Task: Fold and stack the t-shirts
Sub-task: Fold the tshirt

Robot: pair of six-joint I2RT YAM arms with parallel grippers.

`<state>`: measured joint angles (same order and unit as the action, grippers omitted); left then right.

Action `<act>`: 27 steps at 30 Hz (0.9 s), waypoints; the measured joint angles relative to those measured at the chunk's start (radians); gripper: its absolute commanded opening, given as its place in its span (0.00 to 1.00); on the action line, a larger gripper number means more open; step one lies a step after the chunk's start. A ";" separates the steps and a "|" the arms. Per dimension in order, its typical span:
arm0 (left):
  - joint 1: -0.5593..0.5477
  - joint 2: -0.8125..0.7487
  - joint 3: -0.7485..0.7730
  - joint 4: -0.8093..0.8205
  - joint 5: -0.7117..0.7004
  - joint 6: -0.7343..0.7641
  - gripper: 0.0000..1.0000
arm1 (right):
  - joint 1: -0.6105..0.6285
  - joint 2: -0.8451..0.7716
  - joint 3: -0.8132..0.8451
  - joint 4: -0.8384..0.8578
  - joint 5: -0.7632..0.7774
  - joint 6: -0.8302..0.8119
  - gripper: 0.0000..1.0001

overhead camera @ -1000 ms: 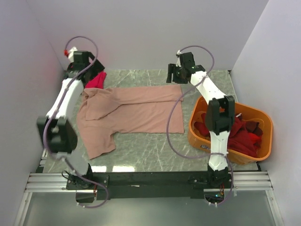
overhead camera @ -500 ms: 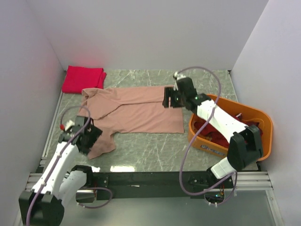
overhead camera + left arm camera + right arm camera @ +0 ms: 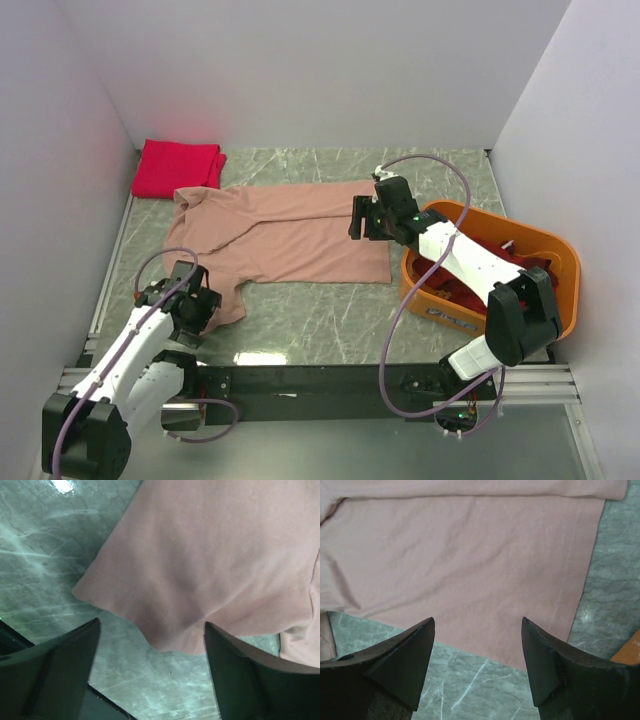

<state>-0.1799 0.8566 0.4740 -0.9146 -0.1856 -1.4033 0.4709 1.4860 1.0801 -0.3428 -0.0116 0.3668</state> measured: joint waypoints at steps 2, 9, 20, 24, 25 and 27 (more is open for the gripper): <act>-0.005 0.001 -0.010 0.009 -0.006 -0.019 0.80 | 0.000 0.000 0.000 0.006 -0.005 0.002 0.77; -0.007 0.081 -0.024 0.022 -0.045 -0.058 0.54 | 0.000 0.003 0.000 0.008 -0.007 0.003 0.77; -0.010 0.199 0.026 0.050 -0.105 -0.076 0.01 | 0.000 -0.007 -0.032 -0.016 0.020 0.011 0.76; -0.011 0.189 0.027 0.056 -0.122 -0.064 0.01 | 0.021 -0.050 -0.083 -0.052 0.036 0.011 0.76; -0.011 0.180 0.026 0.057 -0.127 -0.057 0.01 | 0.038 -0.065 -0.093 -0.068 0.045 0.010 0.76; -0.011 0.158 0.026 0.057 -0.130 -0.044 0.01 | 0.082 -0.099 -0.122 -0.080 0.066 0.009 0.76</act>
<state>-0.1905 1.0142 0.5003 -0.8574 -0.3153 -1.4471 0.5526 1.3869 0.9581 -0.4229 0.0547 0.3756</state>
